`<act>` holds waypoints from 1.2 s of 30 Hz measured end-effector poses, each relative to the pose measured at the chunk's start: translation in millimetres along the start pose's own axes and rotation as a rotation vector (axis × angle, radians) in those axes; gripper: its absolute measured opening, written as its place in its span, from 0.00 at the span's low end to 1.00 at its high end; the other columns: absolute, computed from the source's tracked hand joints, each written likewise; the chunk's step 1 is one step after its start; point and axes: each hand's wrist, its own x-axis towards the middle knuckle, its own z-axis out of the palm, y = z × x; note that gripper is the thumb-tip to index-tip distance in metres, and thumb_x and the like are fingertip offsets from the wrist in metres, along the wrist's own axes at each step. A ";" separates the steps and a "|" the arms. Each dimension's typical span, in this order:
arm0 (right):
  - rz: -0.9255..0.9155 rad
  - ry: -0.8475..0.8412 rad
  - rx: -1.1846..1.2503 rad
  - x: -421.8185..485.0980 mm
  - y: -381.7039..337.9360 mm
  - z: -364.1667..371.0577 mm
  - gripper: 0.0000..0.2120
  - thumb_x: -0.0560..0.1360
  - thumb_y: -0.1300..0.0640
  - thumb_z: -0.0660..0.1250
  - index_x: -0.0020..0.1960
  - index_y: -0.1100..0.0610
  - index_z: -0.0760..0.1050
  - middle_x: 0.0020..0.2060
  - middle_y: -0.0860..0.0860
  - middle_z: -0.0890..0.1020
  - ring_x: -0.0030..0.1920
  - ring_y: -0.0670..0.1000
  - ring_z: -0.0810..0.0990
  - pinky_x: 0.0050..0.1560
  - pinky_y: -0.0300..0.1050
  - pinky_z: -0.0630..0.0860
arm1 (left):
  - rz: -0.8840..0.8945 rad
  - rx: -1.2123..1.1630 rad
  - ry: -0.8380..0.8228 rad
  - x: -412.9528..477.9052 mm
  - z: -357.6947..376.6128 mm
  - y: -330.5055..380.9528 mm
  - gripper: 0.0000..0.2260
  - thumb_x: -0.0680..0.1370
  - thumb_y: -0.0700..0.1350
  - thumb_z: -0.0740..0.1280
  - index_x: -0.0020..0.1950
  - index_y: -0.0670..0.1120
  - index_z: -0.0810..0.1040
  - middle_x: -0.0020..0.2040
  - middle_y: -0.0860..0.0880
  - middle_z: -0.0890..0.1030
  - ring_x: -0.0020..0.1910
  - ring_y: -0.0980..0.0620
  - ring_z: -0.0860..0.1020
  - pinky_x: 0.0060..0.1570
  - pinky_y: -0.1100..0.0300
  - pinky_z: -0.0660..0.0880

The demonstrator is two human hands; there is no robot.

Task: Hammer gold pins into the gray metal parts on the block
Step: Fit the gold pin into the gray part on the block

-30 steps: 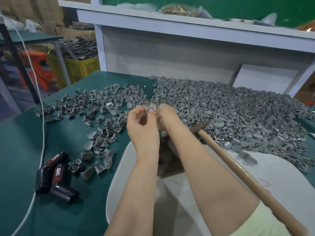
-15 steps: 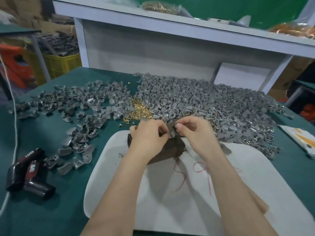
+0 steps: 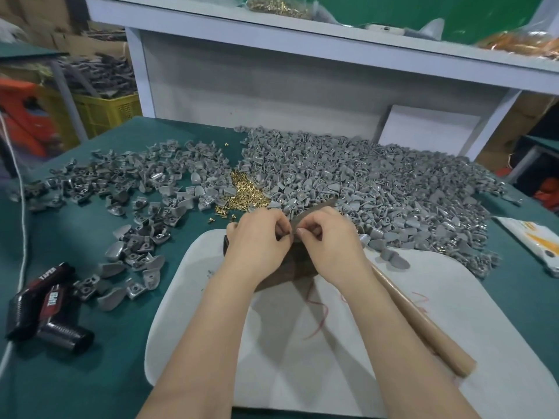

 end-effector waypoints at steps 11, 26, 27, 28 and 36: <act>0.125 -0.149 -0.177 9.5 -16.5 -9.7 0.04 0.75 0.57 0.66 0.45 0.52 0.79 0.46 0.53 0.81 0.49 0.55 0.78 0.51 0.46 0.75 | 0.015 -0.010 -0.020 -2.8 -4.9 3.5 0.05 0.75 0.48 0.69 0.41 0.55 0.76 0.39 0.57 0.75 0.51 0.48 0.76 0.58 0.48 0.70; 0.130 -0.026 0.039 -1.7 -4.7 -2.0 0.07 0.74 0.59 0.67 0.39 0.50 0.73 0.36 0.43 0.73 0.39 0.44 0.70 0.38 0.34 0.59 | 0.007 -0.010 0.007 -2.0 -2.8 1.7 0.08 0.75 0.48 0.69 0.38 0.55 0.73 0.40 0.58 0.77 0.51 0.51 0.77 0.58 0.50 0.69; 0.127 -0.012 0.040 -2.9 -4.8 -0.9 0.08 0.74 0.59 0.67 0.39 0.50 0.73 0.36 0.42 0.72 0.39 0.44 0.69 0.37 0.34 0.59 | 0.007 -0.009 0.006 -2.2 -2.8 1.5 0.07 0.75 0.48 0.69 0.38 0.55 0.73 0.40 0.58 0.77 0.51 0.51 0.77 0.58 0.50 0.68; 0.124 -0.008 0.033 -3.4 -4.9 -0.4 0.08 0.74 0.59 0.67 0.38 0.50 0.73 0.35 0.42 0.72 0.39 0.44 0.69 0.37 0.34 0.58 | 0.007 -0.008 0.005 -2.2 -2.9 1.6 0.07 0.75 0.48 0.69 0.38 0.55 0.73 0.40 0.57 0.78 0.51 0.51 0.77 0.59 0.49 0.68; 0.107 -0.071 0.134 3.8 4.1 -16.7 0.08 0.76 0.61 0.65 0.51 0.55 0.82 0.46 0.48 0.83 0.47 0.46 0.79 0.52 0.37 0.71 | -0.008 -0.015 -0.003 -2.3 -4.2 3.0 0.09 0.74 0.48 0.70 0.36 0.55 0.72 0.41 0.57 0.78 0.51 0.50 0.77 0.59 0.49 0.69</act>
